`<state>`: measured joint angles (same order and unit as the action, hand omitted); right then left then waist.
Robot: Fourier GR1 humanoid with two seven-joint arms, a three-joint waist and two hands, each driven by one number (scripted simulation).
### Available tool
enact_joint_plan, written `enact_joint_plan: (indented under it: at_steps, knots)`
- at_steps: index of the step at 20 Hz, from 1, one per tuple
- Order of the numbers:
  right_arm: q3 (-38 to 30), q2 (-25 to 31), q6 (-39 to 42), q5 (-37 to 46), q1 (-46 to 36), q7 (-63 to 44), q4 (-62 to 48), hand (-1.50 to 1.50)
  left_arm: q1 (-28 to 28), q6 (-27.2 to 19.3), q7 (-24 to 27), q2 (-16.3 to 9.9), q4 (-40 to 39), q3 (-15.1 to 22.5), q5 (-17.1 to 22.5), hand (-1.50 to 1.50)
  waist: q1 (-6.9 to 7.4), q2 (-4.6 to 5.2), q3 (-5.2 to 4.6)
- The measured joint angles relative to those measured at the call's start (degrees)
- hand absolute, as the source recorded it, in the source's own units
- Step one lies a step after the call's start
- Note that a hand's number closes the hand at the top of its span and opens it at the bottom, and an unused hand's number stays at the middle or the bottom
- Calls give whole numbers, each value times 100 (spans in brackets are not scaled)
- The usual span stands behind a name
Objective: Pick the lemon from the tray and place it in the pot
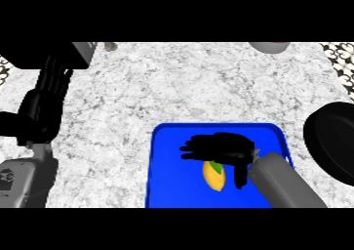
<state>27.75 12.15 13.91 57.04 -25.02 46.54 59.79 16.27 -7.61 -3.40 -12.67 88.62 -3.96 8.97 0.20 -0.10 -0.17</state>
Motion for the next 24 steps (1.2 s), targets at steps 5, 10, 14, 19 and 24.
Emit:
enact_joint_plan:
  at_steps: [5, 10, 14, 19, 24]
  knots:
    - [126, -99, -109, 355, 19, 305, -45, 150, 39, 74, -8, -13, -76, -97, -5, 0, 5, -57, -52]
    - [294, -161, -413, 605, 192, 615, 129, 150, -80, 167, 16, -42, 12, -160, 33, 0, -11, -66, -76]
    - [322, -200, -571, 763, 278, 737, 210, 150, -1, 159, 40, -9, -84, -173, -5, 0, -25, -67, -85]
    - [153, -239, -745, 813, 450, 687, 443, 150, 63, 110, 45, 42, -156, -147, -89, 0, -50, -60, -79]
    - [-340, -312, -875, 596, 654, 290, 936, 150, -64, 148, 155, 82, -105, -154, -83, 0, -71, -31, -32]
